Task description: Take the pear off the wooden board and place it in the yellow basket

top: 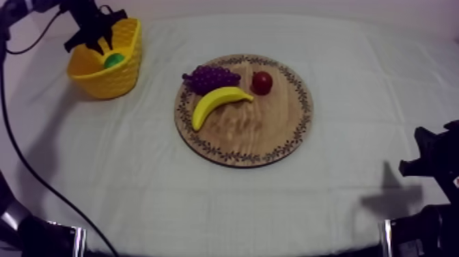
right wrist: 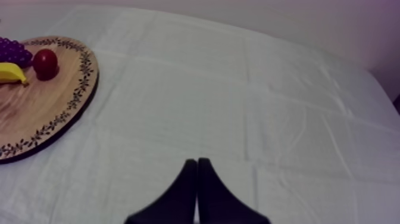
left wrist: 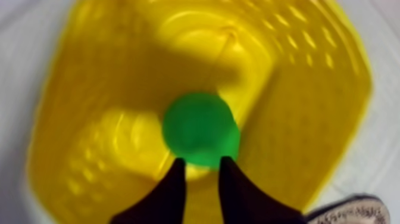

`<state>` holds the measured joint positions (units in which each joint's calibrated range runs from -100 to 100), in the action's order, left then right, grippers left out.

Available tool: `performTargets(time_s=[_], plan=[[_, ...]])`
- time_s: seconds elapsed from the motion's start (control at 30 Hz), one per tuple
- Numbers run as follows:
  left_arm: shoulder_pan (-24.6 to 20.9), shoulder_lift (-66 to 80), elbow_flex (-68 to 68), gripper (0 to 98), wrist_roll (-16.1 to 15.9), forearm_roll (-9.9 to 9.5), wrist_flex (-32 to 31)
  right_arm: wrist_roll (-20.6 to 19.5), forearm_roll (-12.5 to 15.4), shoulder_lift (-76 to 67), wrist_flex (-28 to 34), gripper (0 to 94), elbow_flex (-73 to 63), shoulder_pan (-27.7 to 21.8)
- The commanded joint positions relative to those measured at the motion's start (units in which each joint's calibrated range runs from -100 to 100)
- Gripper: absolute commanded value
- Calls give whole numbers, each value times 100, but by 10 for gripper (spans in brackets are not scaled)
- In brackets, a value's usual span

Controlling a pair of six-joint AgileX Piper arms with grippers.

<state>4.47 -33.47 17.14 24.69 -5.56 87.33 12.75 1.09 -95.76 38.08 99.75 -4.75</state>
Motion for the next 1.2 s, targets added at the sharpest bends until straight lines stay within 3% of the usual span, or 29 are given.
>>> performTargets(time_s=[0.0, 0.2, 0.33, 0.67, 0.93, 1.17], plan=[[19, 1114, -779, 39, 11, -18, -113, 1, 1, 1, -2, 3, 3, 0], [168, 3212, -2436, 5, -2, -83, -738, 2, 1, 1, -2, 3, 3, 0], [151, 4716, -3771, 2, -109, -11, -1398, 2, 1, 1, -2, 3, 3, 0], [187, 8796, -7352, 1, -1080, 38, -3290, 2, 1, 1, -2, 3, 3, 0], [-31, 12170, -9364, 1, -1349, -88, -3552, 0, 1, 1, -2, 3, 3, 0], [-152, 13230, -10474, 3, -2024, 129, -3952, 2, 1, 1, -2, 3, 3, 6]])
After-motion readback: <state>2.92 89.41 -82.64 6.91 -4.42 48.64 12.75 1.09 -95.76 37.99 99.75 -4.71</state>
